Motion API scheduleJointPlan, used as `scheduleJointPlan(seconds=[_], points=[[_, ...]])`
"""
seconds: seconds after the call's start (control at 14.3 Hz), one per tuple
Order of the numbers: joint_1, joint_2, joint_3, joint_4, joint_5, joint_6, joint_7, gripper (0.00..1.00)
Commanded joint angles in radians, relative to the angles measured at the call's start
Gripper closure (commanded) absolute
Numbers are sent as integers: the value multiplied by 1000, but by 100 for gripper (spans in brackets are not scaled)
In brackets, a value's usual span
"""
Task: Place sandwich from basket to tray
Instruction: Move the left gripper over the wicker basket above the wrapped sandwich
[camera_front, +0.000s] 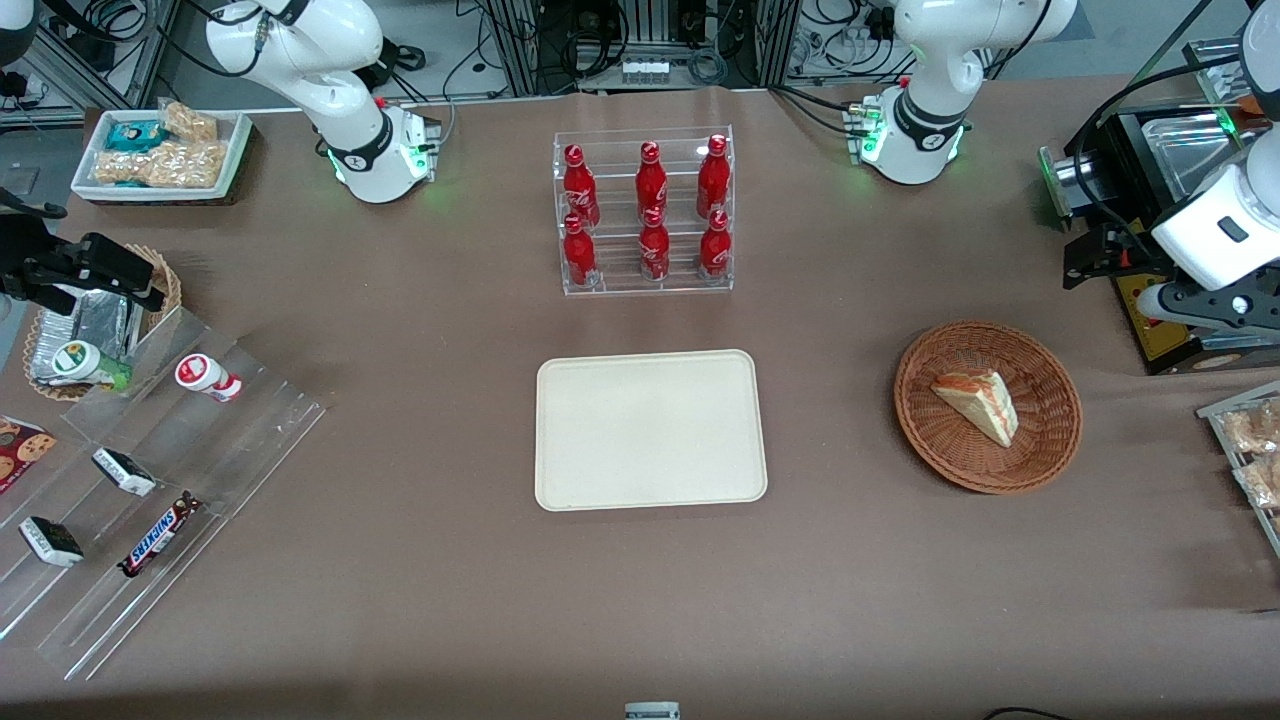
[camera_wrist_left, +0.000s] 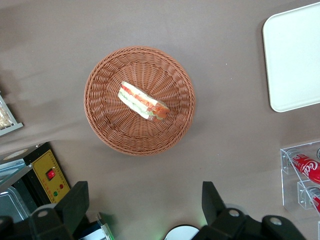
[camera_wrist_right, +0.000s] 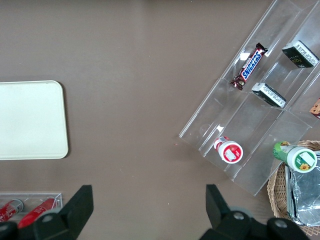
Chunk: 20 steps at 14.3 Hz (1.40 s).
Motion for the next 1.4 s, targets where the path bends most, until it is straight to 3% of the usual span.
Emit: scheduleJointPlan(seconds=[0.0,0.7,1.12,1.33], points=[[-2,-17,-2,-2,-4,-7,-17,0],[-2,-9,0,-14,-3,-42,-15,0],[34,104,6,-83,0,-22,-17,0],[81,180,6,-152,-6,77,-18,0]])
